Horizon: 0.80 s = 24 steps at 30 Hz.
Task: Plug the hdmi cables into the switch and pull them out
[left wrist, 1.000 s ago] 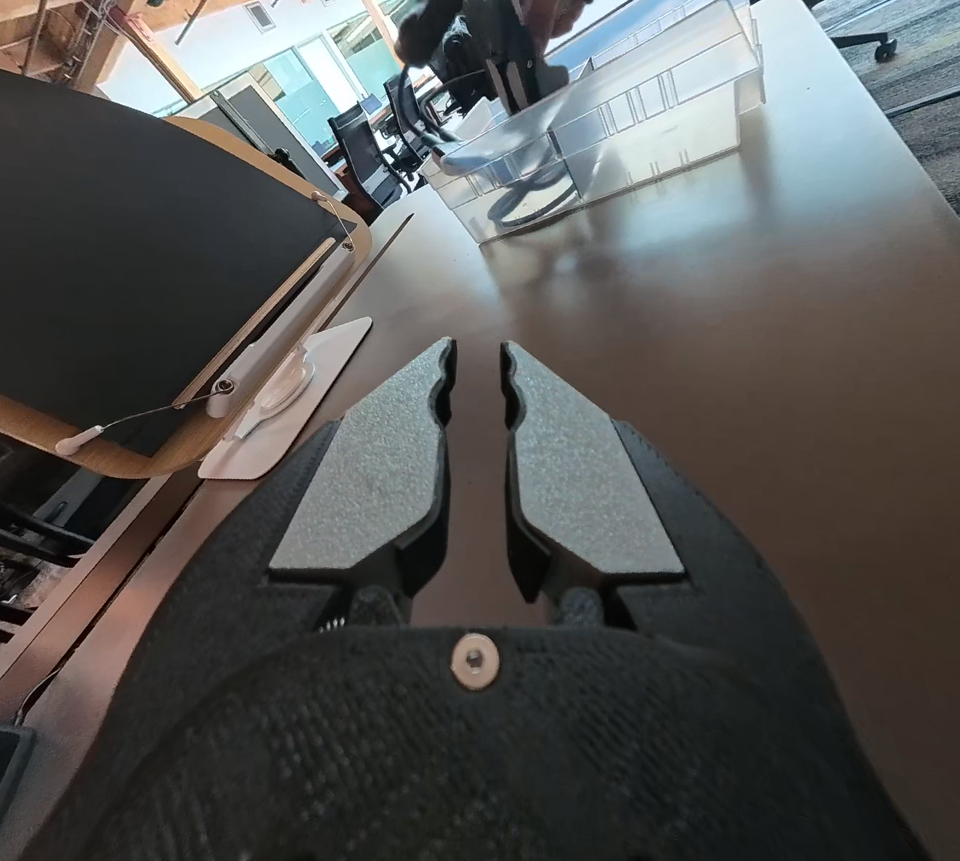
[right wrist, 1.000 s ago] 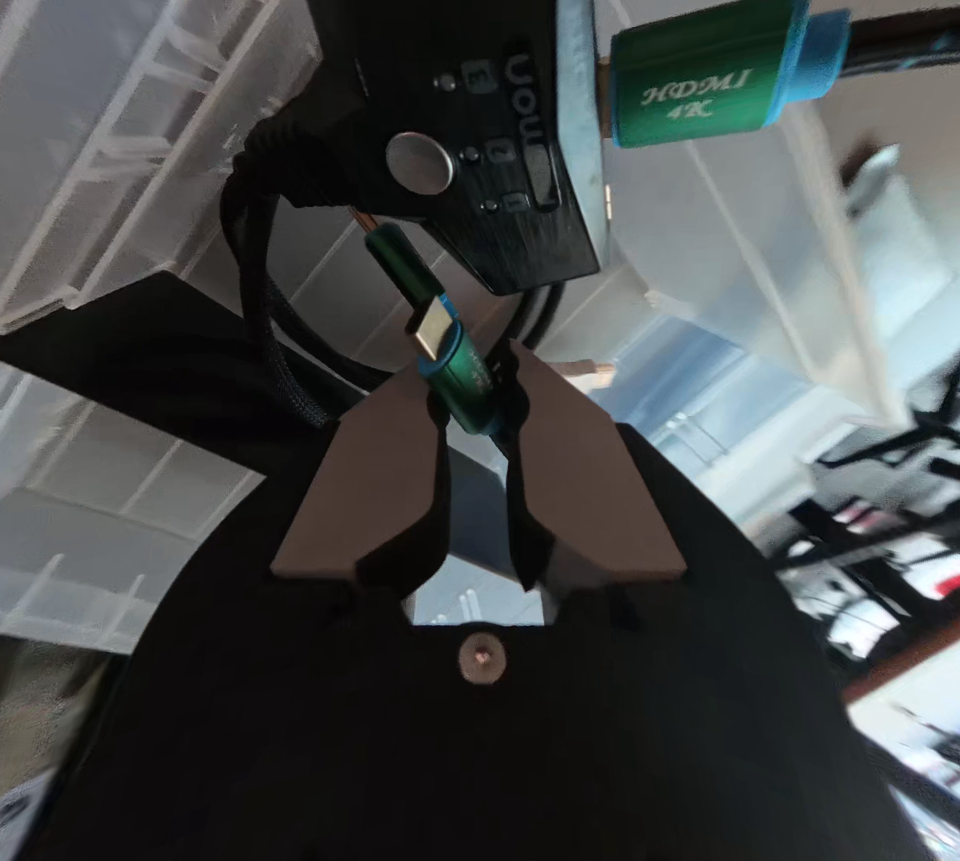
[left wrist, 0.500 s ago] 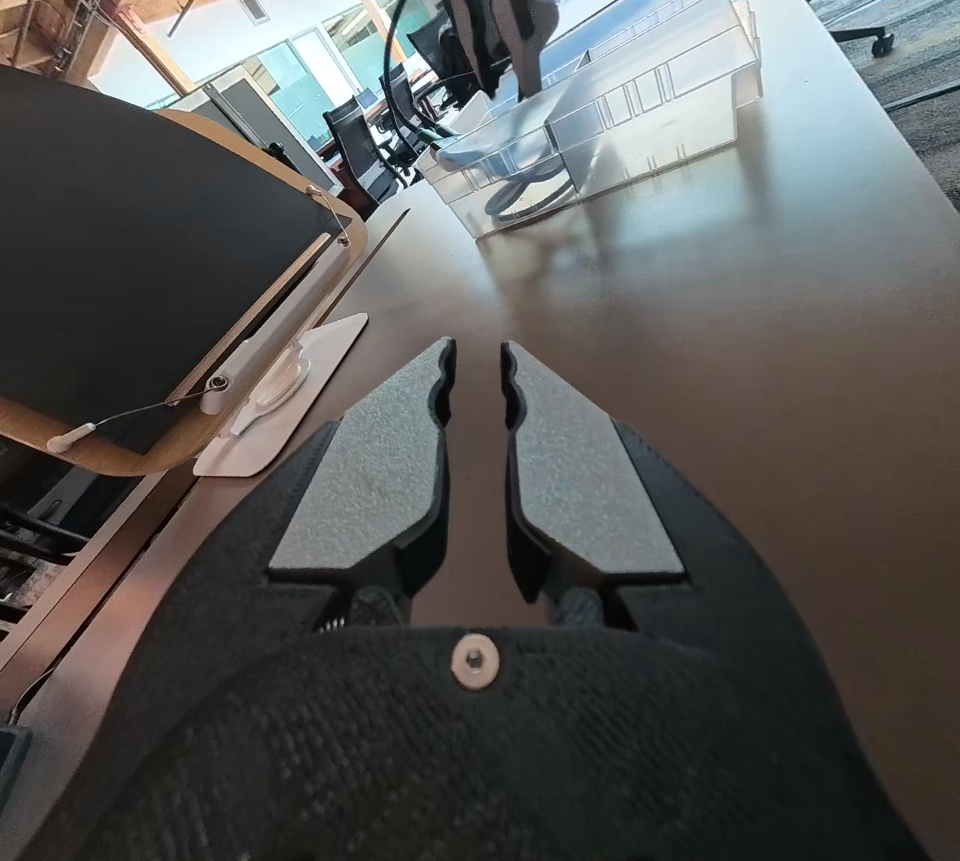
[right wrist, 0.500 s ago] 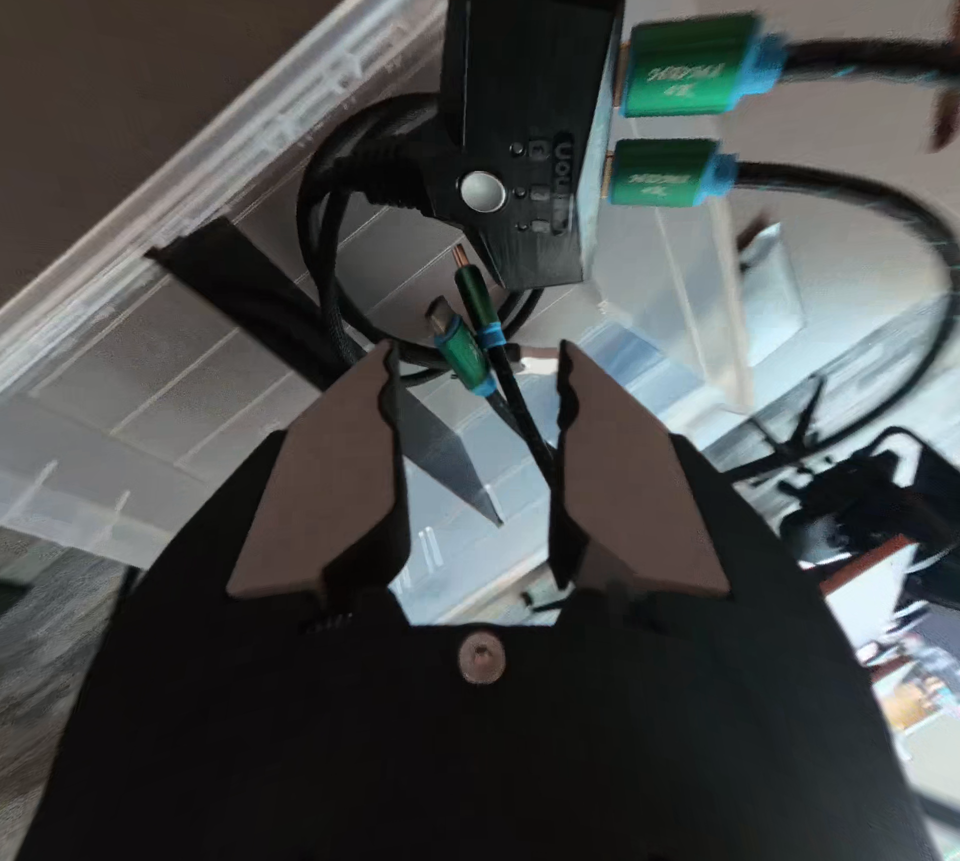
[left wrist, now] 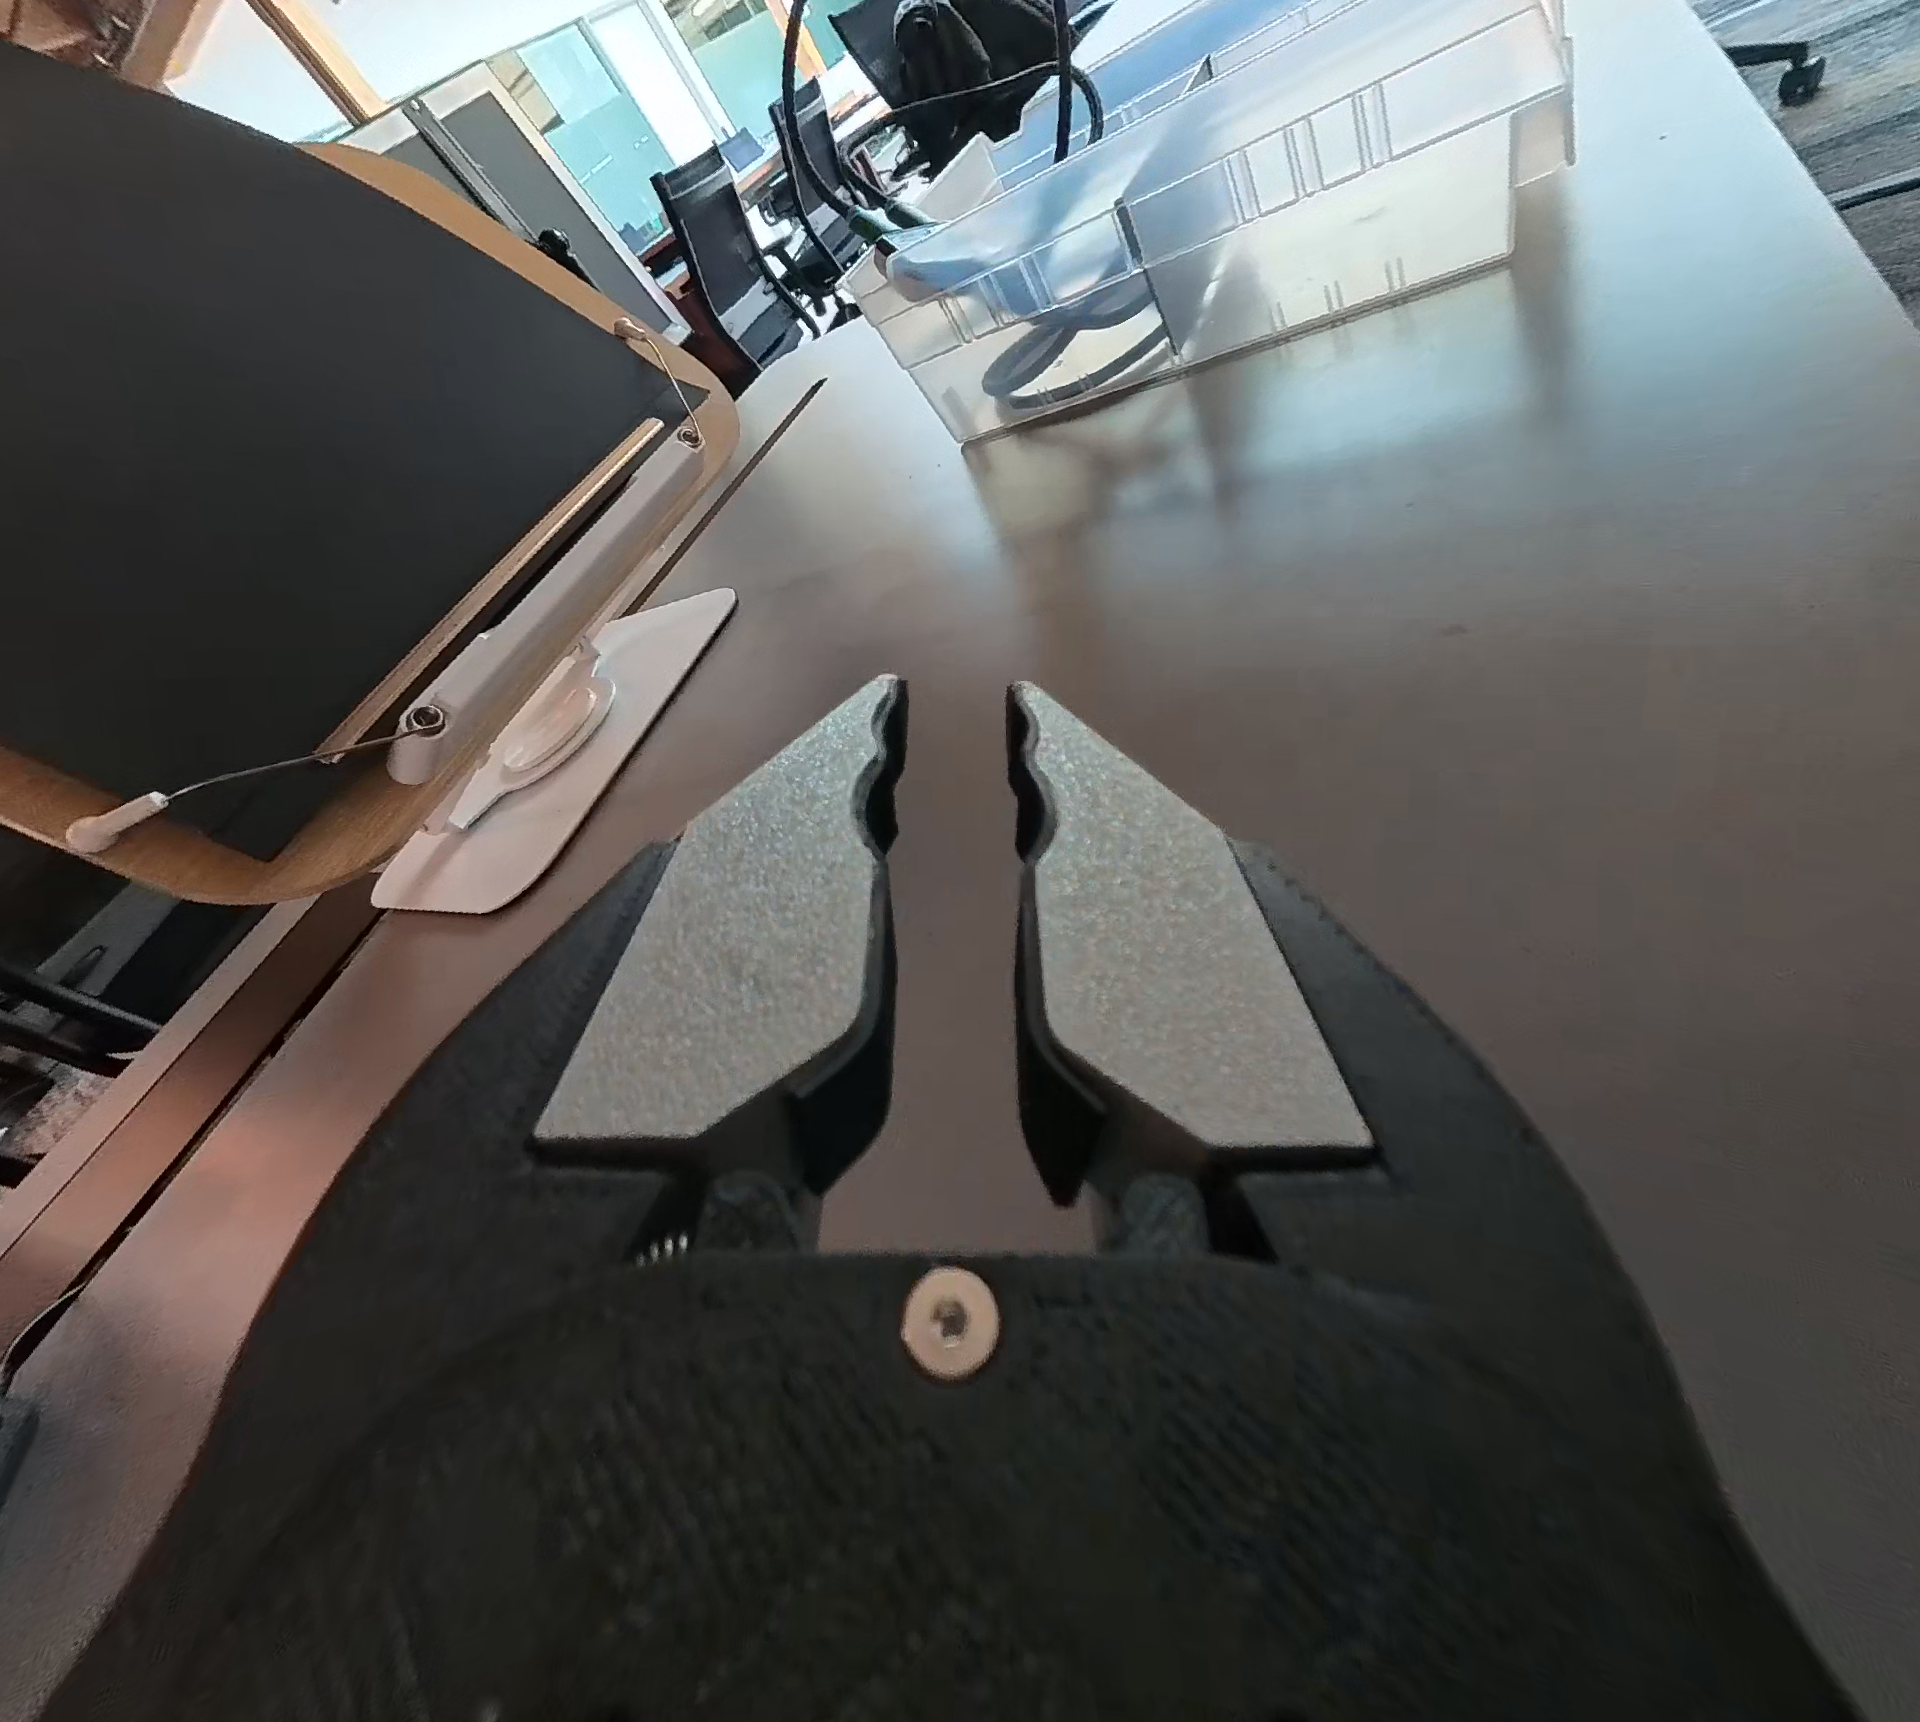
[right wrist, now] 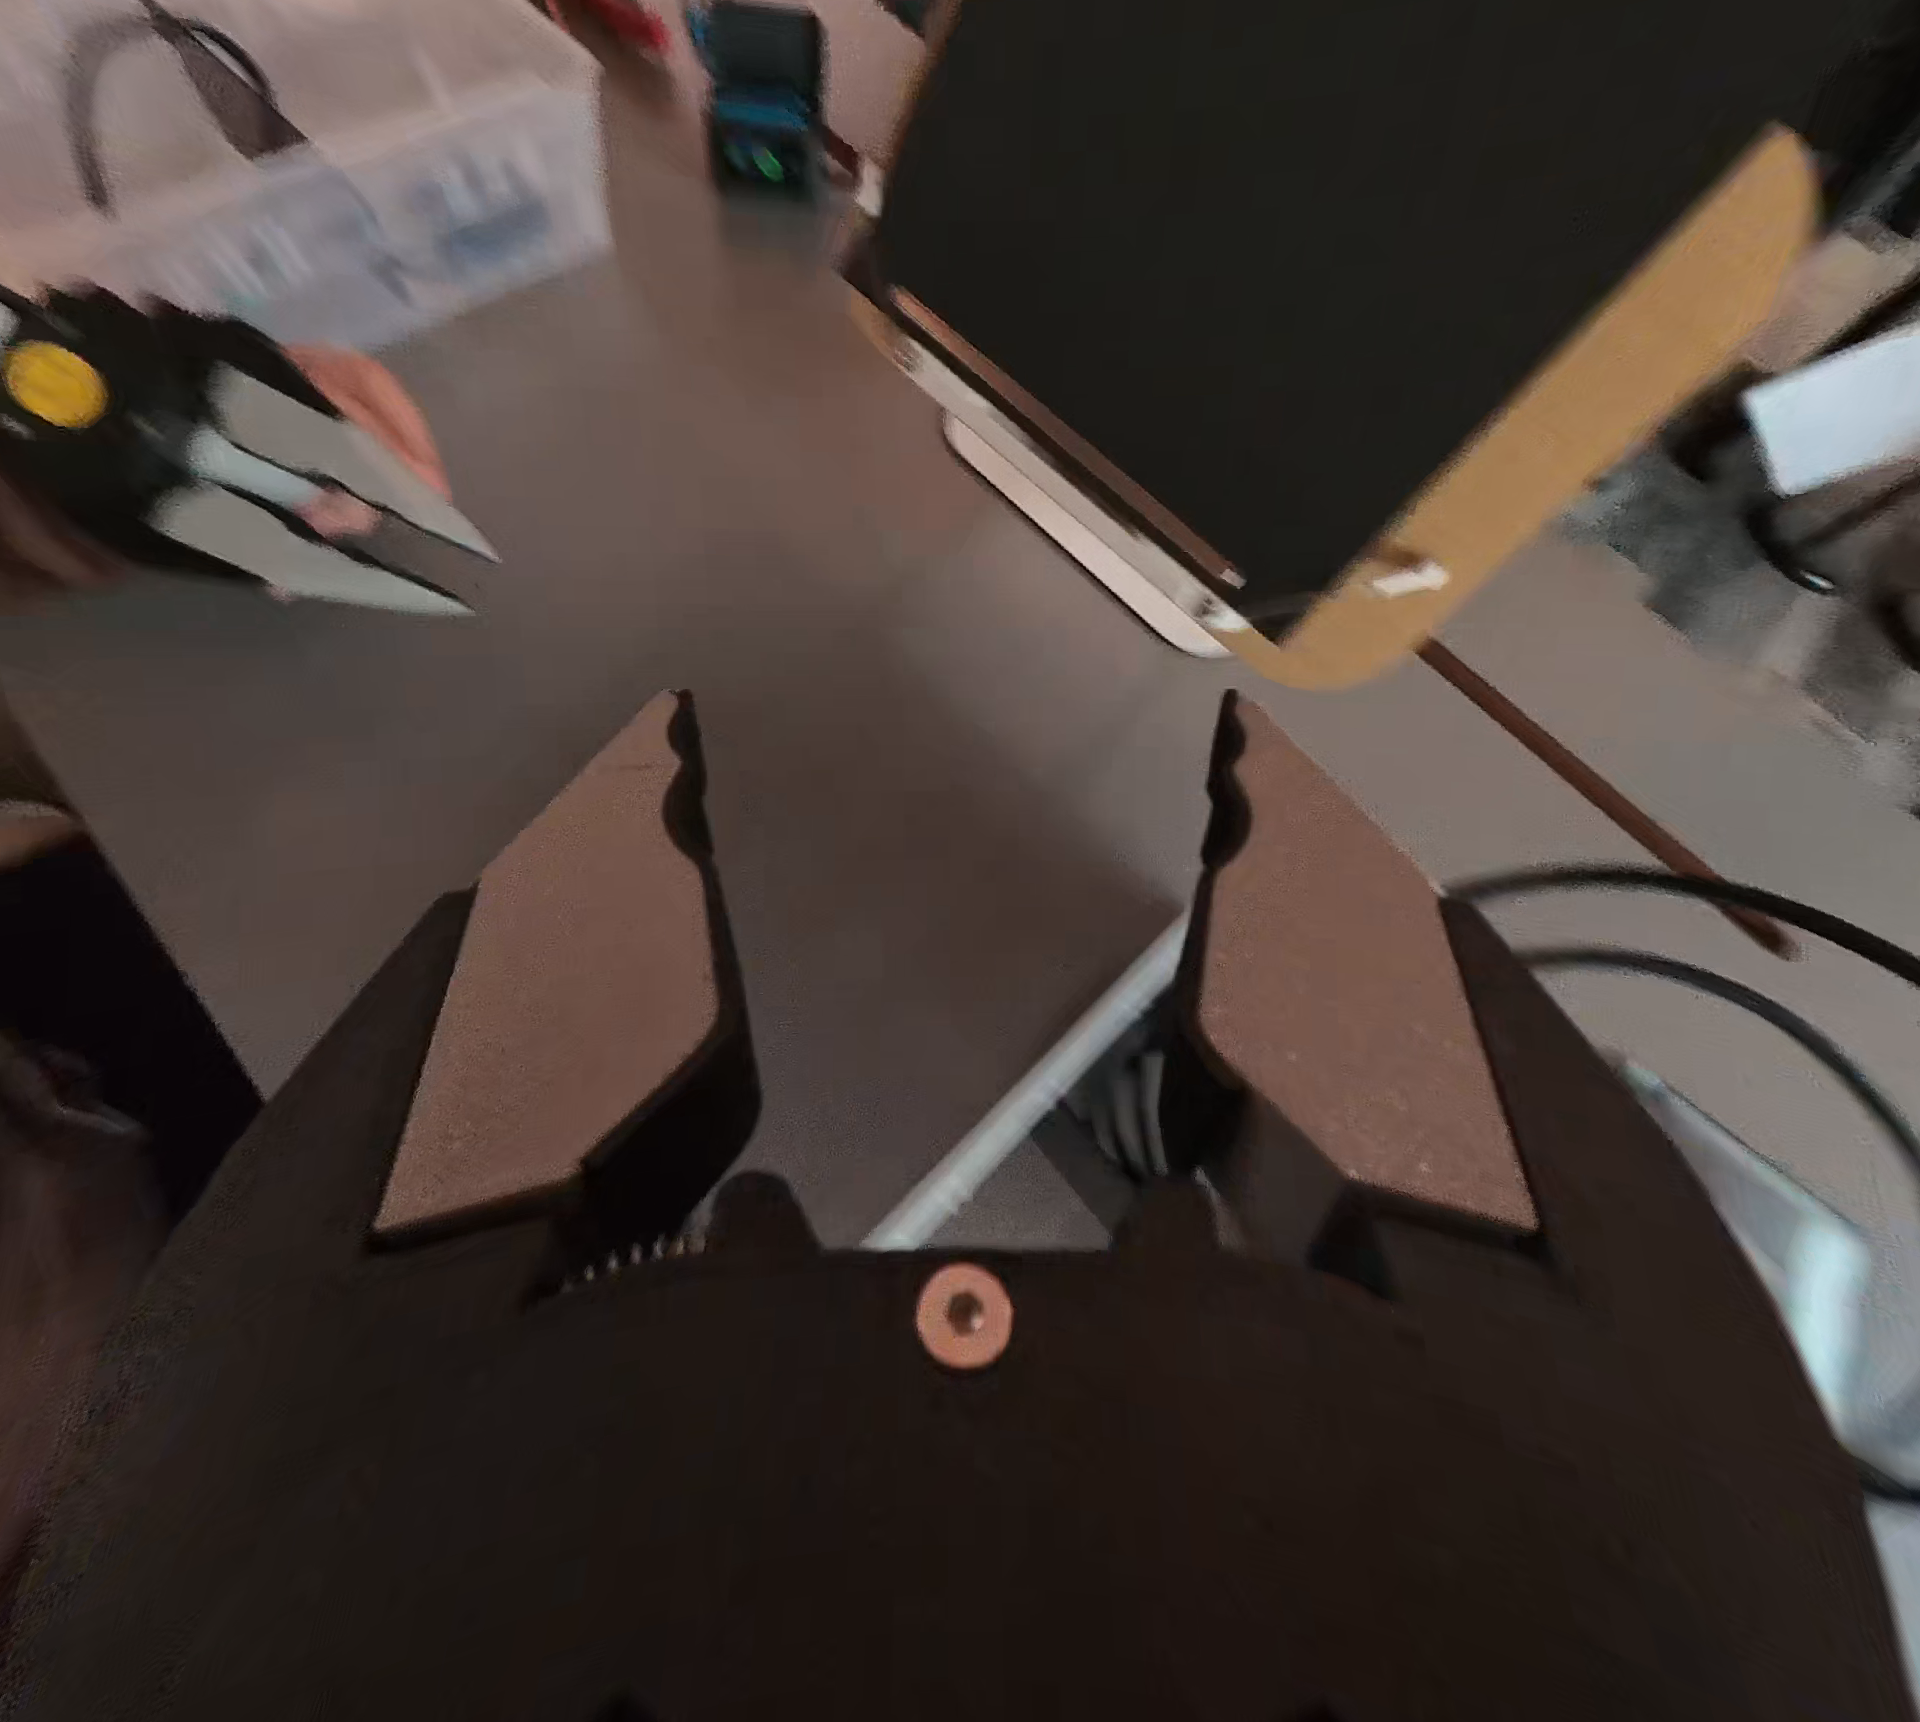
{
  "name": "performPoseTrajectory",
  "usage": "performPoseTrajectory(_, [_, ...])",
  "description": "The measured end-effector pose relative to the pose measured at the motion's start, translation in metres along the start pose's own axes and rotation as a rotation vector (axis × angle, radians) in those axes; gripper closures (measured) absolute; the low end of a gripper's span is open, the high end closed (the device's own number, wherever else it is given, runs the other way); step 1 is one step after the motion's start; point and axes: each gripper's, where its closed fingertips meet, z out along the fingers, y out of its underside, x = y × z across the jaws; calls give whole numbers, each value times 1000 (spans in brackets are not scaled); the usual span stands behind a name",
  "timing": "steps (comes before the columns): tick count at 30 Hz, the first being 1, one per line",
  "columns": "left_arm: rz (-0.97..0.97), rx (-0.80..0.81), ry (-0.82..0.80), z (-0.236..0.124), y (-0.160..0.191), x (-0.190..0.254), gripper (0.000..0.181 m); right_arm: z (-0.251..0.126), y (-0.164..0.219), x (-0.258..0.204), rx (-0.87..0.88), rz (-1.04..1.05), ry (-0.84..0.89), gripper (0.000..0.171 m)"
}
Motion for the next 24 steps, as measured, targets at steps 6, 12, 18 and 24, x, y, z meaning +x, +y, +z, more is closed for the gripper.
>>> performPoseTrajectory(6, [-28, -5, -11, -1, 5, -6, 158, 95, -6, -99, 206, 82, -266, 77])
performPoseTrajectory(12, [-180, 66, 15, -9, -5, -12, 145, 195, 46, -76, 209, 29, -144, 78])
performPoseTrajectory(18, [-141, 22, 6, -4, -1, -7, 140, 226, 79, -75, 90, 24, -184, 89])
performPoseTrajectory(24, [-258, -44, -31, -3, -8, 6, 139, 225, 80, -76, 82, 20, -187, 90])
